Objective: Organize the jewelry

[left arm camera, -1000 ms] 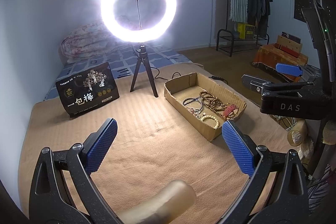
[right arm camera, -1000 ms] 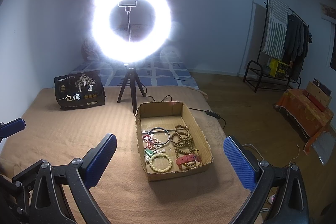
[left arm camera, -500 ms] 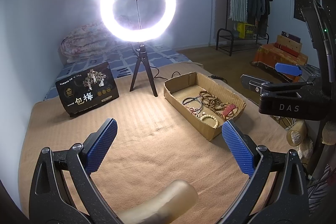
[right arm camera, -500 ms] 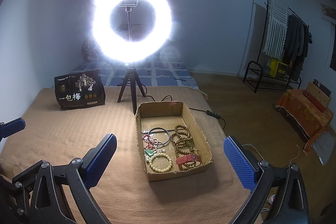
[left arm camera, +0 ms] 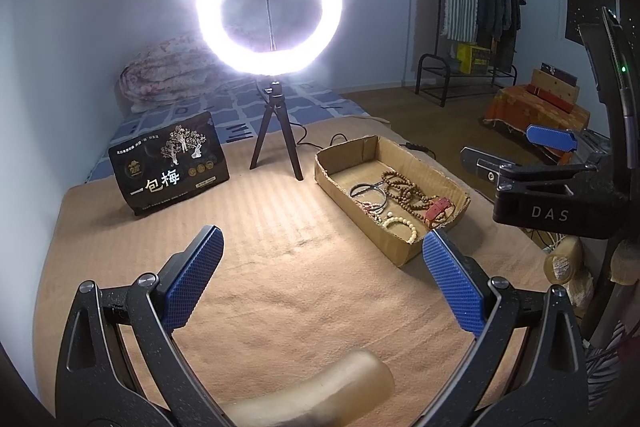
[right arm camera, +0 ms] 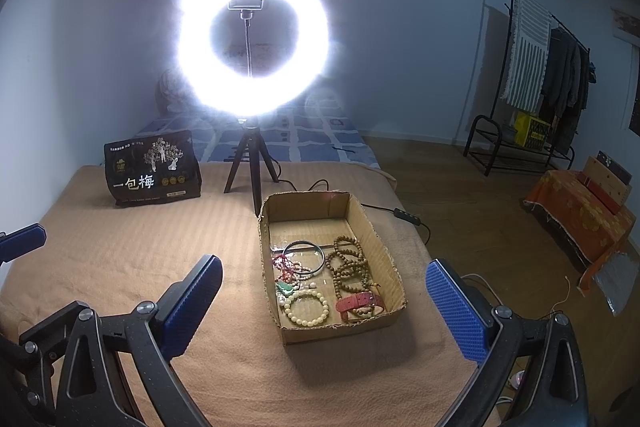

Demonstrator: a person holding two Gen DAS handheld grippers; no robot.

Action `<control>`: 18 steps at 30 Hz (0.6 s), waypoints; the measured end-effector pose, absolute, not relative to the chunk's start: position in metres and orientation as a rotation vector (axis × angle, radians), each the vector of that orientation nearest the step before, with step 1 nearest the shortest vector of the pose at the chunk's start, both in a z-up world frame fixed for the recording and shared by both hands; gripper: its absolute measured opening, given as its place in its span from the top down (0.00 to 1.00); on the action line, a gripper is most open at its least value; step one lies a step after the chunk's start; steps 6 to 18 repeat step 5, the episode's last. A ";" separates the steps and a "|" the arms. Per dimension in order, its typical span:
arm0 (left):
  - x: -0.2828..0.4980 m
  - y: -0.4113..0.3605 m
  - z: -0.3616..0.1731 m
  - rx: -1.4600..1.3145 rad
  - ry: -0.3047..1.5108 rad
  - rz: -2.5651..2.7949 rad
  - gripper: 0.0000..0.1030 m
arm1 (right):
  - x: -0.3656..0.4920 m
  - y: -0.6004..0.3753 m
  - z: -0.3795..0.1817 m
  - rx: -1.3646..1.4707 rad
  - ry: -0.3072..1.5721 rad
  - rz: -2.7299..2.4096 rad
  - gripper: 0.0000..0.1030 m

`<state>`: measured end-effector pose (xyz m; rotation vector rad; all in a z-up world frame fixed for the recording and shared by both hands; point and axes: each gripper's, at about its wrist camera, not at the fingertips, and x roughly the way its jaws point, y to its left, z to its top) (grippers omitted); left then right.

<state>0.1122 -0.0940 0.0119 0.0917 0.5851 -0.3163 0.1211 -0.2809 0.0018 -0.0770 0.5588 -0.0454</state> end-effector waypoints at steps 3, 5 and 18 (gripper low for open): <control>0.111 -0.093 0.012 0.093 0.576 -0.308 0.01 | 0.122 -0.280 0.001 -0.082 0.562 -0.044 0.00; 0.113 -0.092 0.012 0.092 0.573 -0.297 0.01 | 0.123 -0.279 0.000 -0.082 0.565 -0.044 0.00; 0.113 -0.092 0.012 0.092 0.573 -0.297 0.01 | 0.123 -0.279 0.000 -0.082 0.565 -0.044 0.00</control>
